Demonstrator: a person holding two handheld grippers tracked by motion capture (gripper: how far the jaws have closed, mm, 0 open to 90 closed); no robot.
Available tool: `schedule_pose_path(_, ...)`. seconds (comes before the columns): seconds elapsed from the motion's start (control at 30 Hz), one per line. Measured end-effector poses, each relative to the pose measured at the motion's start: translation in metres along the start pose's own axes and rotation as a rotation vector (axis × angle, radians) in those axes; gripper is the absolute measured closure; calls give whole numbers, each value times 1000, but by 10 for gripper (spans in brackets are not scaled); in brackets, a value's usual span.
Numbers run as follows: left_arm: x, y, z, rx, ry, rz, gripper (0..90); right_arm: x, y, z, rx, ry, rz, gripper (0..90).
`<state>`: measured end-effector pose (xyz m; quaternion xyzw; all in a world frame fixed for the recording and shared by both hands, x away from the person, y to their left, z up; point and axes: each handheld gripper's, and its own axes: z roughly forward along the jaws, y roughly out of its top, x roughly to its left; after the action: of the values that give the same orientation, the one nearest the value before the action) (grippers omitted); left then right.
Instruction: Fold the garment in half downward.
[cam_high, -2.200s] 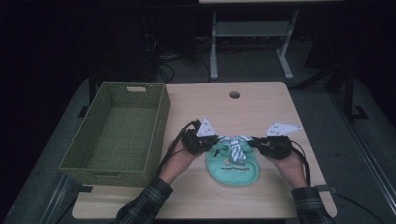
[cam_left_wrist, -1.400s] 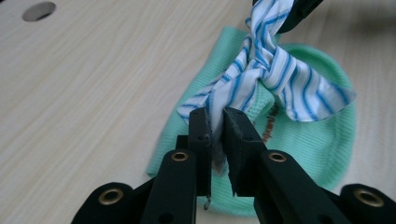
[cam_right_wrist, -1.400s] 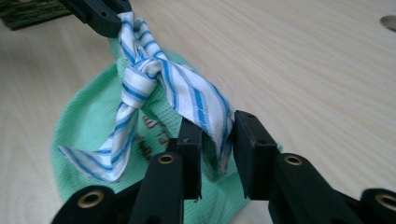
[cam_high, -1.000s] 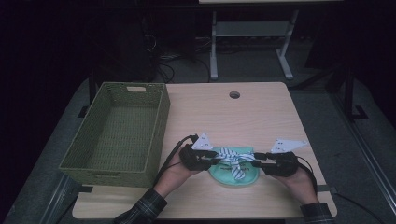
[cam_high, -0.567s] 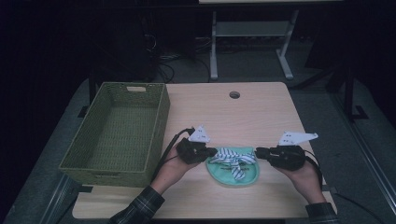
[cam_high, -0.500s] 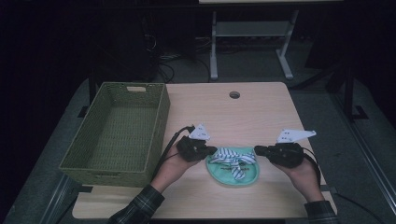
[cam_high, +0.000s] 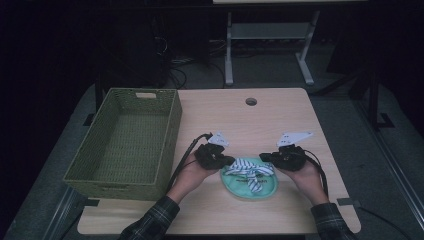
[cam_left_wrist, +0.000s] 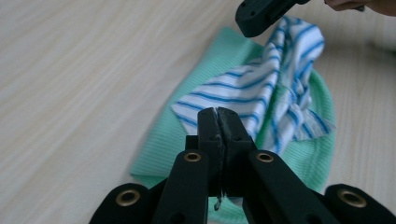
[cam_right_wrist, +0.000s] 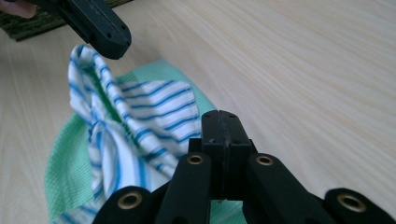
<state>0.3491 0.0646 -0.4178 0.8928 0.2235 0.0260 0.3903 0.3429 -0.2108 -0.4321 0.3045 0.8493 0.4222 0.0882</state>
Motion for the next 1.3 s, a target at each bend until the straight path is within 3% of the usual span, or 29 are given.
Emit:
schedule_pose_path(0.57,-22,-10,13,44,-91,32,876,23,-17,-9,37,45,-32,899)
schedule_pose_path(0.83,-36,-13,19,73,-130,66,872,36,-26,-14,67,50,-78,899)
schedule_pose_path(0.9,-45,-15,22,89,-144,83,869,39,-30,-15,81,53,-78,898)
schedule_pose_path(1.1,-64,-21,35,154,-133,136,854,47,-42,-17,121,61,-77,899)
schedule_pose_path(1.3,-65,-23,41,179,-100,159,868,52,-49,-10,156,60,-86,899)
